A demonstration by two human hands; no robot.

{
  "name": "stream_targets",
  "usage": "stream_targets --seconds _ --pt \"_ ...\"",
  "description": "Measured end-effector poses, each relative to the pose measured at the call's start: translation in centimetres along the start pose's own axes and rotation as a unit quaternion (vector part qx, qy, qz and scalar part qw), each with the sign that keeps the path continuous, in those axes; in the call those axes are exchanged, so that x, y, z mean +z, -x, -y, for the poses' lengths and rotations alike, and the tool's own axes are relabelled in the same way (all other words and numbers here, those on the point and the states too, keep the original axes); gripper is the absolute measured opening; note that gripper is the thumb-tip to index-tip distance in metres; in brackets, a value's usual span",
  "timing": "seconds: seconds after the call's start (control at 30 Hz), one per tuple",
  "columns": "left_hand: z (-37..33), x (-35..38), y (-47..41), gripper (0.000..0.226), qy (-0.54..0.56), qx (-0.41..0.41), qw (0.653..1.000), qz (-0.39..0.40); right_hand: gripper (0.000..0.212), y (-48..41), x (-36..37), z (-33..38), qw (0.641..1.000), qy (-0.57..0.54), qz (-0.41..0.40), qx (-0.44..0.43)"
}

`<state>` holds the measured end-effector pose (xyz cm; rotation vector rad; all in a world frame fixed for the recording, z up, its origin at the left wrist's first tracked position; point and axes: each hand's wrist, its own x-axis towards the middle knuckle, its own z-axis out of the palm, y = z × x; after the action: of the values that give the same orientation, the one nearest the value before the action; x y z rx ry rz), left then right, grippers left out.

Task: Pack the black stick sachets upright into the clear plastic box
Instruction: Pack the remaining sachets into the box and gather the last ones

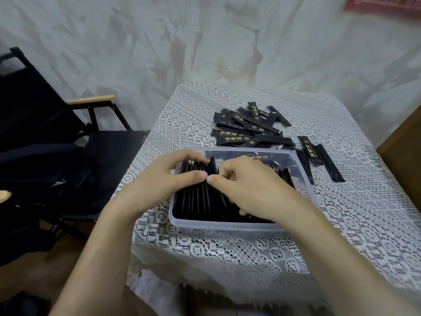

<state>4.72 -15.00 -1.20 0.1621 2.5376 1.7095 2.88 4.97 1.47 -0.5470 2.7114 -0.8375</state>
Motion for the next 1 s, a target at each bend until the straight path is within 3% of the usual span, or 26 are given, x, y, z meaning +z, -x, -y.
stream_targets --seconds 0.1,0.2,0.7,1.0 --pt "0.08 -0.11 -0.01 0.018 -0.006 0.002 1.000 -0.002 0.043 0.01 -0.53 -0.56 0.997 -0.065 0.041 -0.008" --pt "0.15 -0.23 -0.01 0.024 -0.010 -0.004 1.000 -0.001 0.031 0.06 -0.65 -0.99 0.994 -0.090 0.053 -0.015" --pt "-0.45 0.14 -0.08 0.034 -0.015 -0.008 1.000 -0.003 0.031 0.81 -0.50 -0.58 0.993 -0.092 0.073 -0.006" --pt "-0.63 0.09 -0.14 0.030 -0.006 -0.025 1.000 0.017 0.035 0.90 -0.29 -0.79 0.997 -0.067 0.043 -0.017"
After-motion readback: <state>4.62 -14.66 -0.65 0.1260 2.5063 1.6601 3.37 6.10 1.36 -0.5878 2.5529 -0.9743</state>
